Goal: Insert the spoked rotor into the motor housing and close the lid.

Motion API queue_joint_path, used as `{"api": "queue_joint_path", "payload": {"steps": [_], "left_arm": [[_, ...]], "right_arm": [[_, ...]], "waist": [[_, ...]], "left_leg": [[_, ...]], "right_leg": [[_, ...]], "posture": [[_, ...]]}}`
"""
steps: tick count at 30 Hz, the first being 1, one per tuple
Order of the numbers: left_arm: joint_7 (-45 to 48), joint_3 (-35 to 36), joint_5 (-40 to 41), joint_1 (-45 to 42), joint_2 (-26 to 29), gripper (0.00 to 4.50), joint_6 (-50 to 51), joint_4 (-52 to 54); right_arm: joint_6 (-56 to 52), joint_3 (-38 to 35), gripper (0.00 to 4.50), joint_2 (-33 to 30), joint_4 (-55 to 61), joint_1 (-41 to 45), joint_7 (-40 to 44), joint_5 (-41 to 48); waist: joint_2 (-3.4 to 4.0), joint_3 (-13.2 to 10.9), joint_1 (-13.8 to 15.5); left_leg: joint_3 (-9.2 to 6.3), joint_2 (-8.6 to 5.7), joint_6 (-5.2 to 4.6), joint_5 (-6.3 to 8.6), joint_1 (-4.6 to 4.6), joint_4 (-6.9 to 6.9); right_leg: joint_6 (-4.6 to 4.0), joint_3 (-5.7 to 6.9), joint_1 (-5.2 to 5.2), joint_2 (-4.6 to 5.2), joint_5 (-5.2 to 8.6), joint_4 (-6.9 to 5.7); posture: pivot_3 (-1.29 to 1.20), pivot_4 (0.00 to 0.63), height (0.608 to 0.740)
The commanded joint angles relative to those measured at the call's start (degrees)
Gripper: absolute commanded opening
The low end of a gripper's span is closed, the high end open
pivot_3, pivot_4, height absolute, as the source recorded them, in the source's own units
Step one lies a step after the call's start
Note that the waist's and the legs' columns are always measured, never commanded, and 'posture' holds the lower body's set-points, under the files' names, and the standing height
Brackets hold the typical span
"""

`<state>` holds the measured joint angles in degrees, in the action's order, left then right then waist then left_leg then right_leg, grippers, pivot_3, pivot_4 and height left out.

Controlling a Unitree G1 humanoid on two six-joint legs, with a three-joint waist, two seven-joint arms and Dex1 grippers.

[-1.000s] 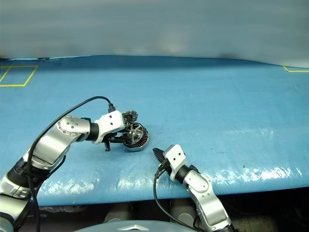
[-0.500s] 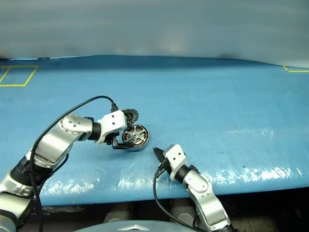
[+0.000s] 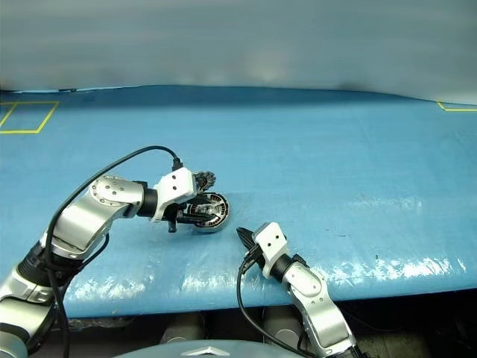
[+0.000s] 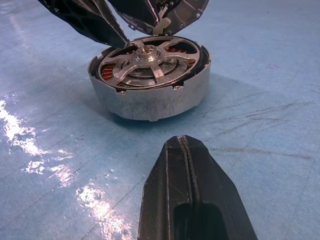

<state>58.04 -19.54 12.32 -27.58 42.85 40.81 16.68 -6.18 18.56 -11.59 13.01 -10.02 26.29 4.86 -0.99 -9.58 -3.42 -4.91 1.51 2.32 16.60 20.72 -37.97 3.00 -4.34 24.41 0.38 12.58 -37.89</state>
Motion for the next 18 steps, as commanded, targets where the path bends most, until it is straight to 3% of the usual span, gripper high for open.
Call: {"api": "queue_joint_path", "payload": {"steps": [1, 3, 4, 10, 18], "left_arm": [[-0.72, 1.19, 0.00, -0.18, -0.28, 0.87, -0.16, 1.65], [-1.22, 0.97, -0.18, -0.07, -0.48, 0.13, -0.32, 1.47], [-1.35, 1.24, 0.22, 0.02, -0.79, 0.02, -0.34, 1.59], [0.72, 5.36, 5.40, 2.89, -1.79, 0.02, -3.21, 3.53], [1.00, 14.30, 12.16, 16.02, -4.33, 0.02, -13.35, 7.39]], "right_arm": [[1.15, -0.33, 0.00, 0.11, 1.00, 0.37, 0.11, 0.40], [1.15, -0.37, 0.00, 0.14, 1.07, 0.37, 0.03, 0.39], [1.15, -0.47, 0.00, 0.20, 1.25, 0.35, -0.05, 0.48], [-0.83, -2.31, 0.00, 0.39, 3.79, 0.50, -0.81, 1.88], [-13.76, -4.16, 0.00, -1.48, 12.10, 3.57, -2.47, 2.81]], "waist": [[0.00, 0.00, 0.00], [0.00, 0.00, 0.00], [0.00, 0.00, 0.00], [0.01, 0.00, -0.12], [0.03, 0.01, 0.03]], "left_leg": [[0.00, 0.00, 0.00, 0.00, 0.00, 0.00], [0.00, 0.00, 0.00, 0.00, 0.00, 0.00], [0.00, 0.00, 0.00, 0.00, 0.00, 0.00], [0.00, 0.00, 0.00, 0.00, 0.00, -0.01], [0.01, 0.01, 0.00, 0.00, -0.02, -0.01]], "right_leg": [[0.00, 0.00, 0.00, 0.00, 0.00, 0.00], [0.00, 0.00, 0.00, 0.00, 0.00, 0.00], [0.00, 0.00, 0.00, 0.00, 0.00, 0.00], [0.01, -0.01, 0.00, 0.00, -0.01, 0.00], [-0.01, -0.02, 0.00, 0.01, -0.01, -0.02]], "posture": [[0.00, 0.150, 0.740], [0.00, 0.150, 0.740], [0.00, 0.150, 0.740], [0.00, 0.150, 0.740], [0.00, 0.150, 0.740]]}}
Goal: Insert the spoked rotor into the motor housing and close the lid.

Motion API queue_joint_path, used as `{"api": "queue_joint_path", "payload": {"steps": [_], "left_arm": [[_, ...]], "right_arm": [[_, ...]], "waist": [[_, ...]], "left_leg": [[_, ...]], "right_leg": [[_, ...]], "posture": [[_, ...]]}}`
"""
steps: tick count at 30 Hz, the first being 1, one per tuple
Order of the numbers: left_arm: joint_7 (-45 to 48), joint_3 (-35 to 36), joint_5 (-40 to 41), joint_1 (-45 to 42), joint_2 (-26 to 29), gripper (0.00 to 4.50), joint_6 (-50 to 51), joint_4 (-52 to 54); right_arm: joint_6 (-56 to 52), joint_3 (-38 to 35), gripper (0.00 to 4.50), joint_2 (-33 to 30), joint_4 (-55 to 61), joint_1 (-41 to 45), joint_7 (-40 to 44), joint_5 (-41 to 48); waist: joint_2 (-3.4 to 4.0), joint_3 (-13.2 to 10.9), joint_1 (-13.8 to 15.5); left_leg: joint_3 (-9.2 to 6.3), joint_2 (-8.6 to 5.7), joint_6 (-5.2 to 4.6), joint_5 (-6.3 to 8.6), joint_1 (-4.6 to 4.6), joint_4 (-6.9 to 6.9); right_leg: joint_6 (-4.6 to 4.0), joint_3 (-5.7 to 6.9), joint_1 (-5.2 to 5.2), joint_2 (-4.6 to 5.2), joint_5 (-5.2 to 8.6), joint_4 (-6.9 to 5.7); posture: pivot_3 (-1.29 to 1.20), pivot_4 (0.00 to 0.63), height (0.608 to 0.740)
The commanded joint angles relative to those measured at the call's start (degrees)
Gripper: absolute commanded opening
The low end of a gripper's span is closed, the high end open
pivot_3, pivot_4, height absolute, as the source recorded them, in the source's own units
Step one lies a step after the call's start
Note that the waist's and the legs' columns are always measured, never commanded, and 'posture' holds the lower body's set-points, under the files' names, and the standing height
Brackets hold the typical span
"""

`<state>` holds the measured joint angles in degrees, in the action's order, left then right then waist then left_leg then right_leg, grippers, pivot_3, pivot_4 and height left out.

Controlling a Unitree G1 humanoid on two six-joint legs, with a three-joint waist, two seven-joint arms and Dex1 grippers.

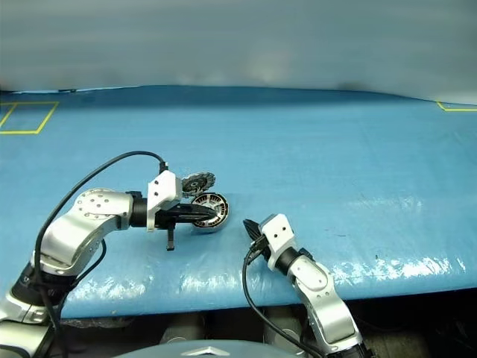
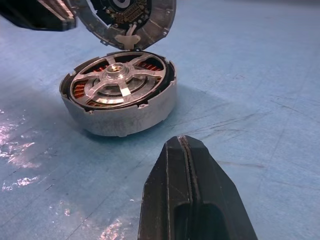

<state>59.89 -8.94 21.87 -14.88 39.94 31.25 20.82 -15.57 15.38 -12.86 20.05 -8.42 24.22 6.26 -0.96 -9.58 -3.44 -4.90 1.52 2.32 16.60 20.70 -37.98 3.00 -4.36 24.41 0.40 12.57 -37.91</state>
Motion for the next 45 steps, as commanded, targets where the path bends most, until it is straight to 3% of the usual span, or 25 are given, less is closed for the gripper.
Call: {"api": "queue_joint_path", "payload": {"steps": [1, 9, 17, 29, 45], "left_arm": [[-2.00, 4.68, 2.66, 5.43, -2.17, 0.02, -5.00, 3.79], [-11.94, 11.08, 2.00, 21.98, -8.36, 0.02, -12.17, 9.96], [-17.13, 15.54, 2.56, 32.56, -15.19, 0.02, -21.26, 10.04], [-20.88, 16.66, -1.09, 38.69, -19.05, 0.02, -30.01, 3.93], [-22.12, 14.71, -0.10, 38.56, -19.37, 0.02, -28.23, 4.51]], "right_arm": [[-5.98, -1.03, 0.00, -0.42, 5.93, 2.82, -0.50, 1.48], [-19.87, 0.17, 0.00, -0.70, 9.07, 10.57, -1.72, 1.58], [-24.46, 3.04, 0.00, 0.43, 4.95, 17.40, 0.14, 2.26], [-24.31, 6.72, 0.00, 7.70, -7.92, 28.21, -1.65, 0.13], [-23.20, 7.37, 0.00, 10.54, -17.43, 28.92, -1.09, -0.48]], "waist": [[0.00, 0.00, 0.00], [-0.03, 0.02, 0.15], [-0.02, 0.03, 0.00], [-0.01, 0.03, -0.32], [0.04, 0.09, -0.56]], "left_leg": [[0.00, -0.01, 0.00, 0.00, 0.01, -0.03], [0.00, -0.01, 0.00, 0.00, -0.01, -0.05], [0.02, -0.01, 0.00, 0.00, -0.03, -0.05], [0.02, 0.00, -0.01, 0.00, -0.03, 0.00], [0.01, 0.03, 0.00, 0.00, -0.10, 0.01]], "right_leg": [[0.00, 0.00, 0.00, 0.01, 0.00, 0.00], [0.02, 0.00, -0.03, 0.04, -0.01, 0.00], [0.01, -0.01, -0.04, 0.04, 0.00, 0.03], [0.01, 0.01, -0.02, 0.01, -0.02, 0.05], [-0.02, 0.02, -0.05, -0.02, 0.00, 0.03]], "posture": [[0.00, 0.150, 0.740], [0.00, 0.150, 0.740], [0.00, 0.150, 0.740], [0.00, 0.150, 0.740], [0.00, 0.150, 0.740]]}}
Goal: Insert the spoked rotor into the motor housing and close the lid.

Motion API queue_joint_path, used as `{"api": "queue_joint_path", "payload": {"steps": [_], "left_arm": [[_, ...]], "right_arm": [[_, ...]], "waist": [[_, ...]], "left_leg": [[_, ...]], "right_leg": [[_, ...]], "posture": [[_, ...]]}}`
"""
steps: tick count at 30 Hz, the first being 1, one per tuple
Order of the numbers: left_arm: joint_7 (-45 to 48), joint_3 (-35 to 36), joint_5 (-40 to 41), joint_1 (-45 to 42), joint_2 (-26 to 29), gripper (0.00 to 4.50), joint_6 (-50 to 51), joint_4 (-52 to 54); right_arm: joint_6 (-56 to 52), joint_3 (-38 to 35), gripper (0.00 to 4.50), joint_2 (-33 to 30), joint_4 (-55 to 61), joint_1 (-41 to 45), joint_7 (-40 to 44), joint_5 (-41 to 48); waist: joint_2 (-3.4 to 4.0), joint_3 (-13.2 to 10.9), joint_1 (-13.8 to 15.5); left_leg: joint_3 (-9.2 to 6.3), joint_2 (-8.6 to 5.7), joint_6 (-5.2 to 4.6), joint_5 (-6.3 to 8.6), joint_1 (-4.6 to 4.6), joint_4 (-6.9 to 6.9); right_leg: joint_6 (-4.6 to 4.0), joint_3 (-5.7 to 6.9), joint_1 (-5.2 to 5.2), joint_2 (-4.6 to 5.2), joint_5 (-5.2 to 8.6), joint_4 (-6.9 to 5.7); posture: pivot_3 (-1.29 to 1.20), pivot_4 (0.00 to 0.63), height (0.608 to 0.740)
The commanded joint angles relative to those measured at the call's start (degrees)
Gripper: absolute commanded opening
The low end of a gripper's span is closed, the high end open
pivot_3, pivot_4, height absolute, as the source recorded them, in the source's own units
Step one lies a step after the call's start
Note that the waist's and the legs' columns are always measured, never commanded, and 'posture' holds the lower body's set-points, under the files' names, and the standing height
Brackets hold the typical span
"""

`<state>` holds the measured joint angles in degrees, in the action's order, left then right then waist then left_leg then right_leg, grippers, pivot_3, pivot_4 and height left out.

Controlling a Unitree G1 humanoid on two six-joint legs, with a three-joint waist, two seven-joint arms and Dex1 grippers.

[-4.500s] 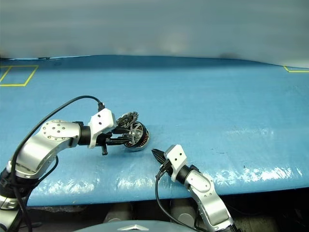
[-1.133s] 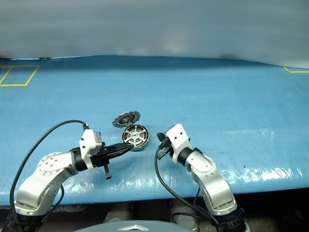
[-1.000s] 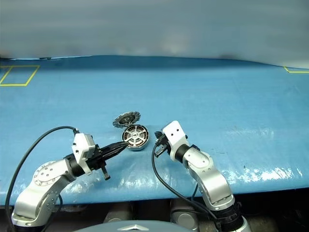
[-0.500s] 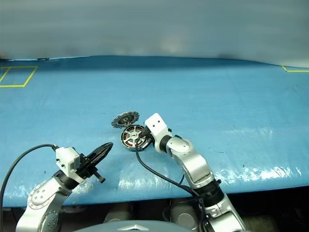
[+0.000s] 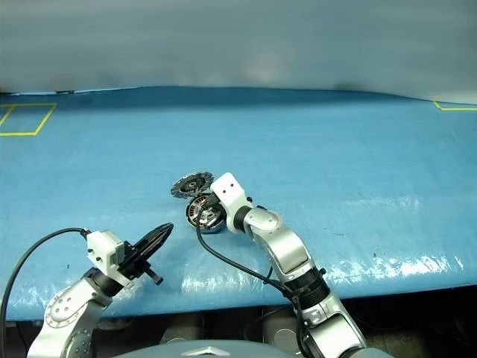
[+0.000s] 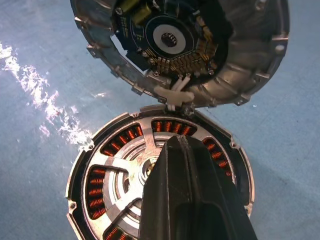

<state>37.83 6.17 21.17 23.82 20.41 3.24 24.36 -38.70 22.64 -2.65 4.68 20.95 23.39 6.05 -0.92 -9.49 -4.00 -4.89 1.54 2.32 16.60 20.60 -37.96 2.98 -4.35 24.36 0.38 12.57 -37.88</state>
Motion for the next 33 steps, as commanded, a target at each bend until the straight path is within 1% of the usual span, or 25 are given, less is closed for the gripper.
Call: {"api": "queue_joint_path", "payload": {"steps": [1, 7, 12, 19, 24, 27, 31, 33], "left_arm": [[-0.11, -0.46, 0.58, -0.23, 0.21, 0.02, -0.14, 0.97], [-0.41, -0.67, 0.67, -0.51, 0.46, 0.02, 0.37, 1.36], [-0.55, -0.43, 1.09, -0.25, 0.70, 0.02, 1.19, 1.77], [-1.72, 2.66, 1.67, -2.53, 1.39, 0.02, 1.69, 1.08], [-4.64, 5.52, 1.36, -5.72, 1.94, 0.02, 3.99, -1.33], [-5.94, 6.92, -0.67, -9.10, 3.44, 0.02, 4.46, -4.78], [-4.65, 8.85, 1.07, -17.05, 5.35, 0.02, 4.15, -12.65], [-3.39, 9.01, 1.63, -20.51, 6.41, 0.02, 4.79, -16.25]], "right_arm": [[0.06, 0.07, 0.00, 0.46, -2.41, -0.44, -0.30, -0.34], [0.25, 0.08, 0.00, 1.46, -1.91, -1.17, -0.14, -0.08], [0.10, 1.59, 0.00, 0.79, 2.73, -3.10, 2.07, 1.01], [5.14, 0.82, 0.00, -0.81, 11.63, -6.09, 6.54, 4.54], [8.81, -0.71, 0.00, -3.17, 17.22, -11.09, 7.40, 6.58], [10.65, -0.97, 0.00, -5.63, 20.81, -16.18, 7.19, 6.85], [17.72, -1.52, 0.00, -9.41, 24.46, -26.27, 7.43, 6.27], [21.09, -1.20, 0.00, -10.62, 24.17, -29.30, 6.82, 4.77]], "waist": [[0.01, 0.01, 0.00], [0.05, 0.05, -0.08], [0.05, 0.05, -0.09], [0.07, 0.01, 0.05], [0.05, 0.02, 0.20], [0.05, 0.01, 0.43], [0.03, 0.01, 0.68], [0.01, 0.01, 0.52]], "left_leg": [[0.00, 0.00, 0.00, 0.00, 0.00, 0.00], [0.00, 0.00, 0.00, 0.00, -0.04, 0.00], [0.00, 0.01, 0.00, 0.00, -0.02, 0.06], [-0.03, 0.01, 0.00, 0.00, 0.08, 0.10], [-0.04, 0.01, 0.00, 0.00, 0.09, 0.09], [-0.04, 0.00, 0.00, 0.00, 0.10, 0.11], [-0.08, 0.00, 0.00, 0.00, 0.11, 0.10], [-0.08, -0.01, 0.00, 0.00, 0.10, 0.08]], "right_leg": [[-0.01, 0.00, 0.00, 0.00, 0.01, 0.00], [-0.07, -0.01, -0.03, -0.01, 0.04, 0.00], [-0.07, 0.00, -0.02, -0.01, 0.05, 0.04], [-0.05, 0.04, 0.09, 0.00, 0.05, 0.05], [-0.04, 0.06, 0.06, 0.01, 0.05, 0.08], [-0.03, 0.07, 0.07, 0.01, 0.04, 0.10], [-0.03, 0.12, 0.07, 0.01, 0.05, 0.10], [-0.05, 0.12, 0.05, 0.01, 0.06, 0.10]], "posture": [[0.00, 0.150, 0.740], [0.00, 0.150, 0.740], [0.00, 0.150, 0.740], [0.00, 0.150, 0.740], [0.00, 0.150, 0.740], [0.00, 0.150, 0.740], [0.00, 0.150, 0.740], [0.00, 0.150, 0.740]]}}
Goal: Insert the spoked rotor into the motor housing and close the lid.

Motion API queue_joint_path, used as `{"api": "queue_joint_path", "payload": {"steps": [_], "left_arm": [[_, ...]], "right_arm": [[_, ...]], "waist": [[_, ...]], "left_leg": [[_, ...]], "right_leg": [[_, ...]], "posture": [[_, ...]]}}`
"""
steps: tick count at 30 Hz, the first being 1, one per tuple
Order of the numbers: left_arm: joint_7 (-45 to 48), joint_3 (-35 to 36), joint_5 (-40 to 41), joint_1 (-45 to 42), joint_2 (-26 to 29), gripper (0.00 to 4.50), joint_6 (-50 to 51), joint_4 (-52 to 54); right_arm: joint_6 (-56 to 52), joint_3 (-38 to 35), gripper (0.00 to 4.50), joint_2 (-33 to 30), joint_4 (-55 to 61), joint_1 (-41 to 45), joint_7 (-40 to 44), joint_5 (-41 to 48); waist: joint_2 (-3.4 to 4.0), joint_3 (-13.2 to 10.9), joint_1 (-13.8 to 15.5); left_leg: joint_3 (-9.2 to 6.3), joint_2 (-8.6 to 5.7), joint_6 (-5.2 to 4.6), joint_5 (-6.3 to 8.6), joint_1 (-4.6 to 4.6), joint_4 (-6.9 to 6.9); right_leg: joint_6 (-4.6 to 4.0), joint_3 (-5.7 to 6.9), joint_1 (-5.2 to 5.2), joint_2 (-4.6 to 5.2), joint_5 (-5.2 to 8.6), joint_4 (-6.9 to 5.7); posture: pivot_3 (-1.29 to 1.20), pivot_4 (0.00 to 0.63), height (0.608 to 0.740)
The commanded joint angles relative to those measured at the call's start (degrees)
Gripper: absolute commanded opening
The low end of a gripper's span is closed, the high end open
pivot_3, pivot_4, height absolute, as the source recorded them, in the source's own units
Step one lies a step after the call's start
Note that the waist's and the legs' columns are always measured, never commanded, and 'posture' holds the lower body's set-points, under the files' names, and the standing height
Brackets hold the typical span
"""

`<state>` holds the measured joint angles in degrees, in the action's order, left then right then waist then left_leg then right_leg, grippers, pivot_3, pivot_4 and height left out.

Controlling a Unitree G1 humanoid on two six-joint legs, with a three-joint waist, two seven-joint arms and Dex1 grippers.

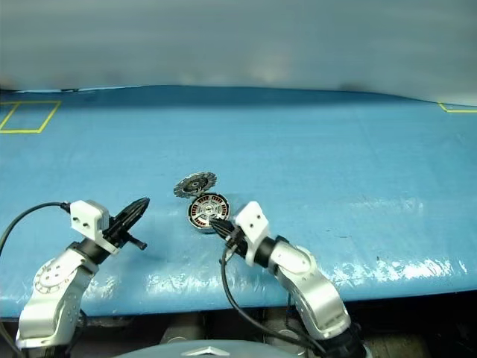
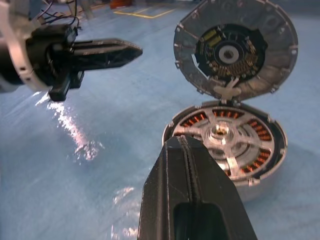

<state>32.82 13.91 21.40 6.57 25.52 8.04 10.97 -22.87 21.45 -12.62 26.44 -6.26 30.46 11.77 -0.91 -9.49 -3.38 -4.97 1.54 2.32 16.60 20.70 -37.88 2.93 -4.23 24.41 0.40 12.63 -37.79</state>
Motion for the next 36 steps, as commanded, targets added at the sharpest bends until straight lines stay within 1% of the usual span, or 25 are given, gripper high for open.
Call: {"api": "queue_joint_path", "payload": {"steps": [1, 3, 7, 11, 14, 17, 21, 24, 31, 36], "left_arm": [[2.72, 1.15, 2.09, -5.46, 1.91, 0.02, 1.04, -4.86], [4.65, 0.88, 3.09, -10.43, 2.60, 0.02, 2.25, -9.66], [11.61, -1.23, 4.68, -19.91, 4.08, 0.02, 5.05, -18.57], [21.47, -3.89, 7.16, -29.27, 5.44, 0.02, 11.07, -27.21], [26.27, -6.05, 6.24, -34.86, 5.63, 0.02, 12.37, -33.02], [28.66, -8.29, 4.23, -39.56, 4.93, 0.02, 11.85, -38.50], [33.36, -11.51, 2.69, -43.09, 4.29, 0.02, 13.11, -42.46], [36.87, -14.20, 1.59, -44.09, 4.29, 0.02, 14.62, -43.41], [39.89, -16.60, 0.96, -43.90, 2.63, 0.02, 16.93, -42.15], [41.04, -17.29, 1.21, -43.26, 2.15, 0.02, 18.37, -40.07]], "right_arm": [[7.07, -0.37, 0.00, -0.63, 1.39, -3.61, -1.29, -1.69], [10.86, -1.25, 0.00, -0.10, -1.27, -5.89, -3.42, -3.08], [15.70, -2.50, 0.00, 1.05, -5.41, -8.11, -6.14, -4.54], [17.33, -2.99, 0.00, 2.06, -7.13, -8.50, -7.74, -5.23], [17.53, -3.02, 0.00, 2.15, -7.84, -7.96, -8.32, -6.05], [17.57, -3.26, 0.00, 2.60, -8.15, -7.44, -8.97, -6.17], [17.46, -3.09, 0.00, 2.81, -8.17, -7.22, -9.47, -6.41], [17.38, -2.85, 0.00, 3.01, -8.03, -7.37, -9.75, -6.72], [17.89, -2.89, 0.00, 3.32, -8.64, -7.43, -9.37, -6.33], [20.54, -3.19, 0.00, 3.25, -10.30, -8.27, -7.90, -5.39]], "waist": [[-0.01, -0.01, -0.21], [-0.03, -0.01, -0.27], [-0.10, -0.01, -0.16], [-0.14, -0.04, -0.12], [-0.15, -0.04, -0.26], [-0.15, -0.04, -0.32], [-0.15, -0.04, -0.24], [-0.15, -0.04, -0.30], [-0.15, -0.04, -0.19], [-0.15, -0.04, -0.16]], "left_leg": [[0.02, 0.00, 0.00, 0.00, 0.00, -0.02], [0.05, 0.00, 0.01, 0.00, -0.04, -0.04], [0.03, -0.02, 0.01, -0.01, -0.03, -0.05], [0.01, -0.04, 0.01, -0.01, 0.00, -0.02], [0.01, -0.04, 0.01, -0.01, 0.01, -0.01], [0.01, -0.03, 0.01, -0.01, 0.01, -0.01], [-0.01, -0.04, 0.01, -0.01, 0.03, 0.01], [-0.01, -0.05, 0.01, -0.01, 0.06, 0.01], [-0.02, -0.05, 0.01, -0.01, 0.06, -0.03], [-0.03, -0.05, 0.00, 0.00, 0.07, -0.03]], "right_leg": [[-0.01, -0.02, 0.00, 0.00, 0.01, 0.00], [-0.01, -0.04, -0.02, 0.00, 0.00, -0.01], [-0.01, -0.03, -0.04, -0.01, -0.01, -0.02], [0.08, -0.02, -0.03, -0.01, -0.06, 0.00], [0.08, -0.02, -0.03, -0.01, -0.06, 0.00], [0.07, -0.03, -0.02, -0.02, -0.06, 0.01], [0.06, -0.03, -0.02, -0.03, -0.06, 0.00], [0.06, -0.04, -0.01, -0.02, -0.06, 0.01], [0.05, -0.04, -0.01, -0.02, -0.05, -0.02], [0.05, -0.04, -0.01, -0.02, -0.05, -0.02]], "posture": [[0.00, 0.150, 0.740], [0.00, 0.150, 0.740], [0.00, 0.150, 0.740], [0.00, 0.150, 0.740], [0.00, 0.150, 0.740], [0.00, 0.150, 0.740], [0.00, 0.150, 0.740], [0.00, 0.150, 0.740], [0.00, 0.150, 0.740], [0.00, 0.150, 0.740]]}}
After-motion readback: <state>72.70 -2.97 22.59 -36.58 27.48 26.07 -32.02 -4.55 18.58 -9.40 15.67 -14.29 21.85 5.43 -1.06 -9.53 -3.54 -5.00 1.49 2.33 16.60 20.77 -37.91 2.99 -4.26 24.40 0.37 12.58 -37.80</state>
